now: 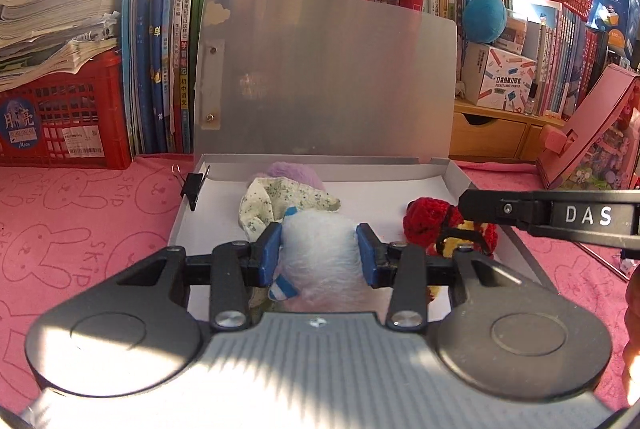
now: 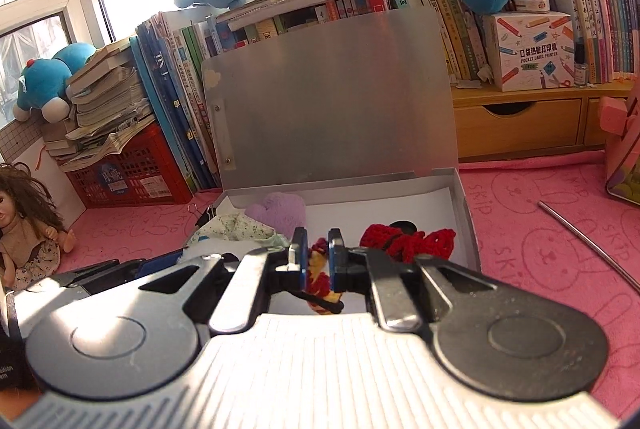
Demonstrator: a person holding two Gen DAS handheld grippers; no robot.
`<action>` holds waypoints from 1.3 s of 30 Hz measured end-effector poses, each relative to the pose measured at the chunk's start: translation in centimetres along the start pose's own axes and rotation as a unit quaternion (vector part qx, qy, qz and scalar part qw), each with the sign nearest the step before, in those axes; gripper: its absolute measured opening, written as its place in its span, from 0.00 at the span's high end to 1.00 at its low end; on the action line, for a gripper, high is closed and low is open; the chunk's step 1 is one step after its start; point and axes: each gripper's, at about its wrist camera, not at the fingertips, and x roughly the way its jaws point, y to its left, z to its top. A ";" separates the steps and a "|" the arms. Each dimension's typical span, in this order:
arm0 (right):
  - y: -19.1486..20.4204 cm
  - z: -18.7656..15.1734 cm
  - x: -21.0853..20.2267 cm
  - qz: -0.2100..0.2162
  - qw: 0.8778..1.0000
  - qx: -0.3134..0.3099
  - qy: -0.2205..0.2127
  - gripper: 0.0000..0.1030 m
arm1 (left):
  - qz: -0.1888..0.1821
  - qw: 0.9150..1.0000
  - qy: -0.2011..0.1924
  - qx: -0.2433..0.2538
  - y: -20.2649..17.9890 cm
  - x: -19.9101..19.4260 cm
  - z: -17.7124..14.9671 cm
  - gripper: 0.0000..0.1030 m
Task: Organize objects
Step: 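Carry the fluffy ball and crocheted strip over the white box with both grippers, then open both grippers to release the ball and strip into the box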
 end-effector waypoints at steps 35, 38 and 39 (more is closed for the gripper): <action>-4.0 -3.9 2.4 -0.044 0.998 0.009 0.049 0.82 | 0.031 0.999 0.021 0.011 -0.6 2.8 -1.0 0.54; -3.9 -3.7 1.9 -0.044 0.998 0.008 0.042 0.69 | 0.023 1.000 0.015 0.006 -0.7 2.1 -0.8 0.51; -3.9 -3.7 1.7 -0.044 0.998 0.007 0.040 0.63 | 0.020 1.000 0.014 0.005 -0.8 1.8 -0.7 0.43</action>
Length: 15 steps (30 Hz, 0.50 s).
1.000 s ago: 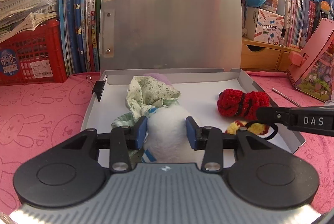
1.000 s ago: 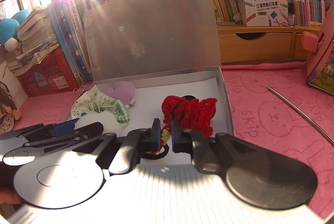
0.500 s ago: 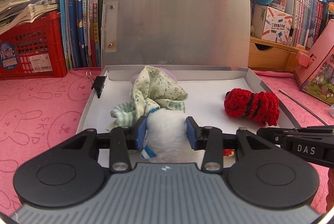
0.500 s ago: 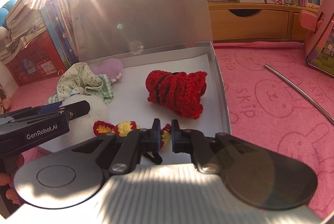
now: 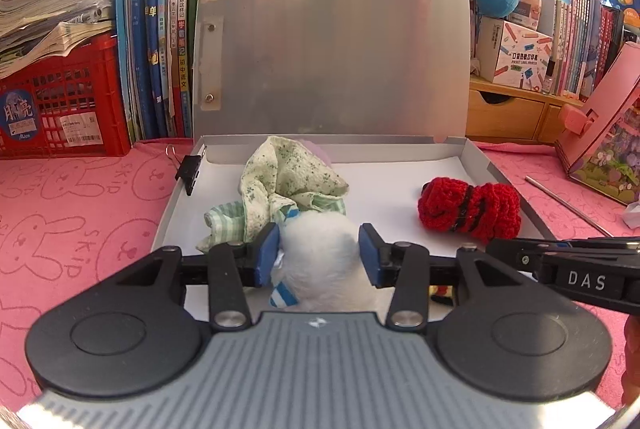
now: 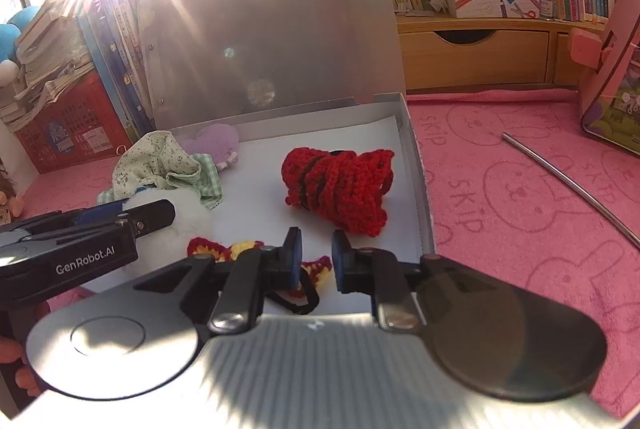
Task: Organize objects
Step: 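Open both grippers to release the ball and strip into the box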
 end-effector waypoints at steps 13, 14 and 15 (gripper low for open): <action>-0.1 -0.3 -4.3 0.001 0.999 -0.019 -0.044 0.32 | -0.015 0.999 -0.040 0.011 -0.7 -5.5 0.0 0.16; -0.1 -0.4 -4.6 0.004 0.999 -0.020 -0.045 0.31 | -0.013 0.999 -0.041 0.013 -0.7 -6.0 -0.1 0.15; -0.2 -0.6 -5.2 0.007 0.999 -0.020 -0.047 0.28 | -0.011 0.999 -0.044 0.014 -0.7 -6.6 -0.2 0.14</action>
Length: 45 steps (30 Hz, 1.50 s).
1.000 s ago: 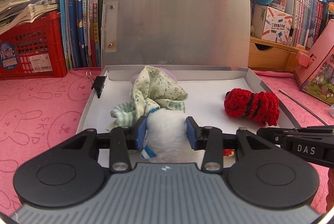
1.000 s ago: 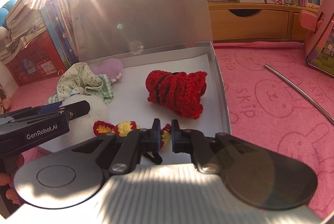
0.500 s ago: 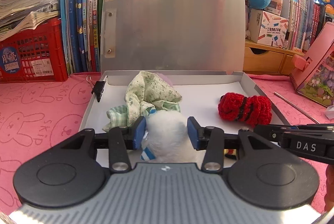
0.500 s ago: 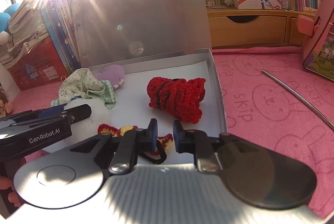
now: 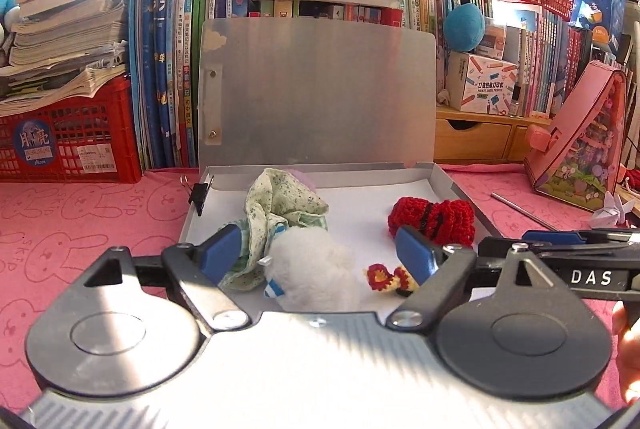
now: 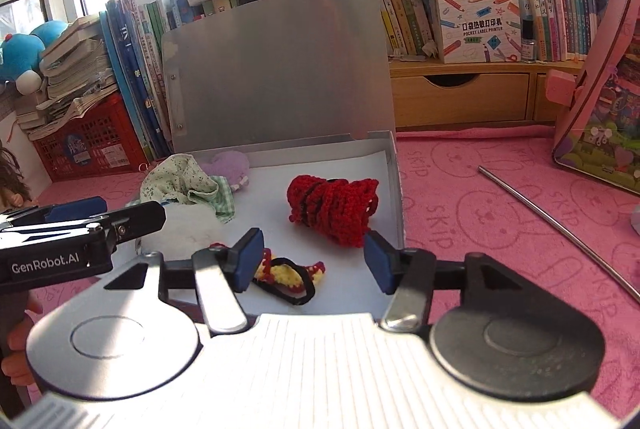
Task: Organize objects
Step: 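Open both grippers to release the ball and strip into the box, then move the left gripper to the clear plastic cup while the right approaches the black lids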
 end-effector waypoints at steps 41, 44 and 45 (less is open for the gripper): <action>2.2 -13.5 -14.5 -0.021 0.990 -0.136 -0.036 0.01 | -0.024 0.999 -0.024 -0.002 -0.5 -19.3 -14.7 0.08; 2.2 -14.1 -14.8 -0.029 0.990 -0.137 -0.034 0.01 | -0.019 0.999 -0.029 0.007 -0.6 -20.2 -15.8 0.08; 2.1 -14.2 -14.9 -0.031 0.989 -0.137 -0.033 0.01 | -0.018 0.999 -0.030 0.012 -0.6 -20.5 -16.2 0.08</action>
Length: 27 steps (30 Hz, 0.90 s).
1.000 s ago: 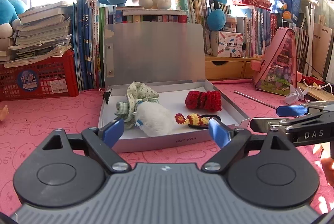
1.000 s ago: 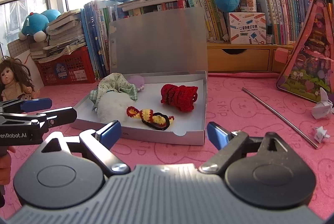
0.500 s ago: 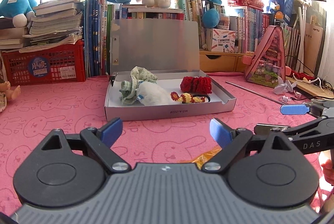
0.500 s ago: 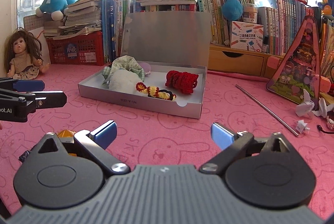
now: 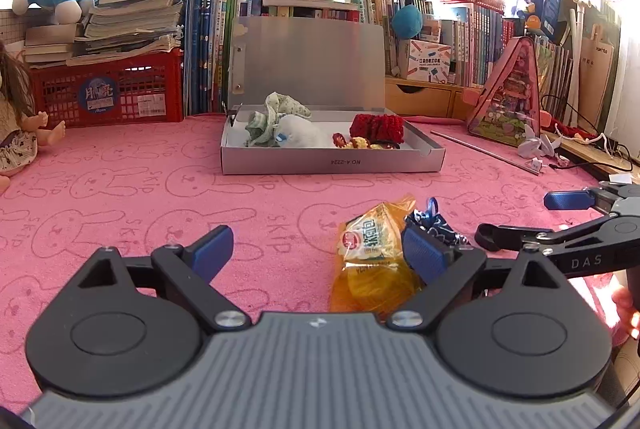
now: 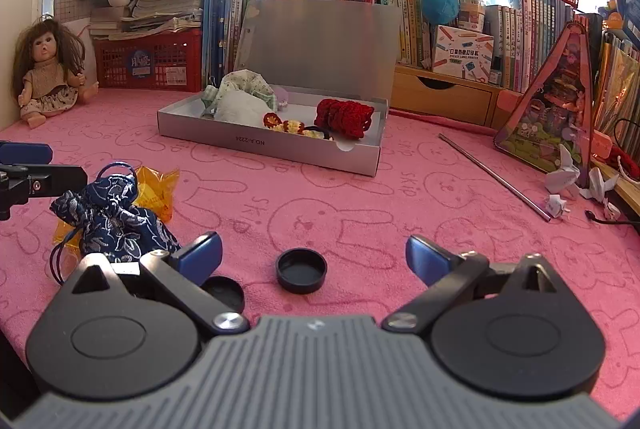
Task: Organize objects
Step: 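Move the left gripper to the clear plastic cup while the right approaches the black lids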
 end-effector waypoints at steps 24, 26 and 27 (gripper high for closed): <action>1.7 -1.9 -0.9 -0.003 0.999 -0.026 0.019 0.01 | -0.021 0.998 0.055 0.034 -0.9 -1.5 -4.4 0.07; 2.1 -2.0 -0.7 0.002 0.999 -0.030 0.022 0.01 | -0.018 0.997 0.060 0.040 -1.3 -1.0 -4.7 0.07; 2.2 -2.0 -0.6 0.005 0.999 -0.031 0.024 0.01 | -0.016 0.997 0.063 0.042 -1.4 -0.7 -4.7 0.07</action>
